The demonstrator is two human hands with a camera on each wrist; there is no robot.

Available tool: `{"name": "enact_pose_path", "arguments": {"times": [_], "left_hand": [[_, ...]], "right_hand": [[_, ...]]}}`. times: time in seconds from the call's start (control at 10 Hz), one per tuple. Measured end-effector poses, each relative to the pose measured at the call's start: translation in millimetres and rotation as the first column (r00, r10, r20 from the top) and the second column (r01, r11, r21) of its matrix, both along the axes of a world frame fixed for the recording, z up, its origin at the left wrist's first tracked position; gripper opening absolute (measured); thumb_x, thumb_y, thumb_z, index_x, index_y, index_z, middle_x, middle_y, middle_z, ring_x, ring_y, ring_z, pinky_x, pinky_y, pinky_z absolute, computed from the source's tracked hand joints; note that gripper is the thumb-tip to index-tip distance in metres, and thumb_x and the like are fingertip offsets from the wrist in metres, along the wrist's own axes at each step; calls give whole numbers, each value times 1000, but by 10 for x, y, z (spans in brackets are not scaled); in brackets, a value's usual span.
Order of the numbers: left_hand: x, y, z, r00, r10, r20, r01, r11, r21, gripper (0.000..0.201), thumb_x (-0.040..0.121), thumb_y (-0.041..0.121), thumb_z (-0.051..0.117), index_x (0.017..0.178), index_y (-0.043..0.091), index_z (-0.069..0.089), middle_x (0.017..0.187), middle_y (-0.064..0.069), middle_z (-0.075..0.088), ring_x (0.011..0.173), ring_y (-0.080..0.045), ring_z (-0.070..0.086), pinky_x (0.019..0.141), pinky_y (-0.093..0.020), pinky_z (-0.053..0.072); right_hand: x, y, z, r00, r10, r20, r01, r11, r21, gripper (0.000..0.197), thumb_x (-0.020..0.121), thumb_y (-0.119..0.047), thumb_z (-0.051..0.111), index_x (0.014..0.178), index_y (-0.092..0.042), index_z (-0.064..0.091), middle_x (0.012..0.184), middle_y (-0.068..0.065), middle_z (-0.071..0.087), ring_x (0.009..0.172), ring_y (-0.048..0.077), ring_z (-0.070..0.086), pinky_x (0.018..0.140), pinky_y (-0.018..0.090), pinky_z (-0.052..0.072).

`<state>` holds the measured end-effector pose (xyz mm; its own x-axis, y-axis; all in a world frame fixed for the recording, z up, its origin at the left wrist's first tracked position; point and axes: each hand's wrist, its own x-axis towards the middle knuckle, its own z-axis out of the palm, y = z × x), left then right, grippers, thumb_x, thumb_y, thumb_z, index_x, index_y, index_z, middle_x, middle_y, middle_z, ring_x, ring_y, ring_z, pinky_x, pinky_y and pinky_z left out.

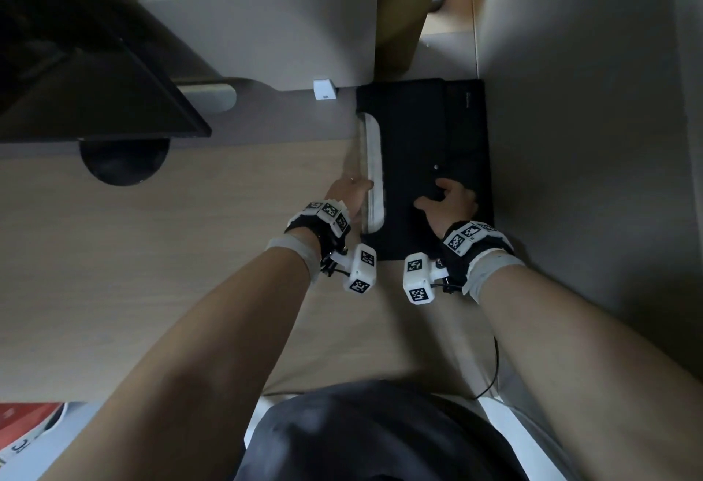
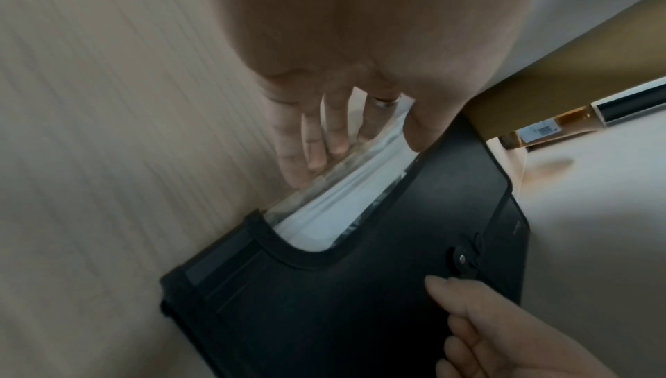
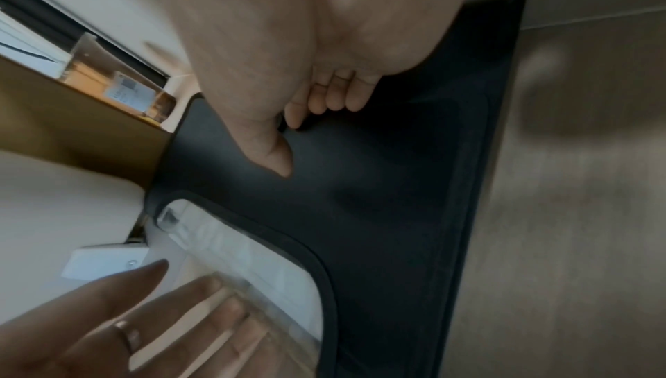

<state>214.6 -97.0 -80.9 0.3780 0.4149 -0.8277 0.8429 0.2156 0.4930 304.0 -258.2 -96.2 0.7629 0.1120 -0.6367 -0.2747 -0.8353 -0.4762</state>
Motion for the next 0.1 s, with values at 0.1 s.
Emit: {"name": "enact_pose_path", "arguments": {"times": [0.1], "left_hand": [[-9, 69, 76, 998, 38, 55, -36, 999, -35, 56, 83, 39, 58, 123, 0, 57, 122, -21, 62, 101, -33, 64, 86, -45, 57]], "right_hand": [[-13, 75, 86, 999, 44, -6, -44, 999, 19, 68, 73, -37, 74, 136, -20, 54, 138, 11, 50, 125, 31, 49, 104, 42, 44]]}}
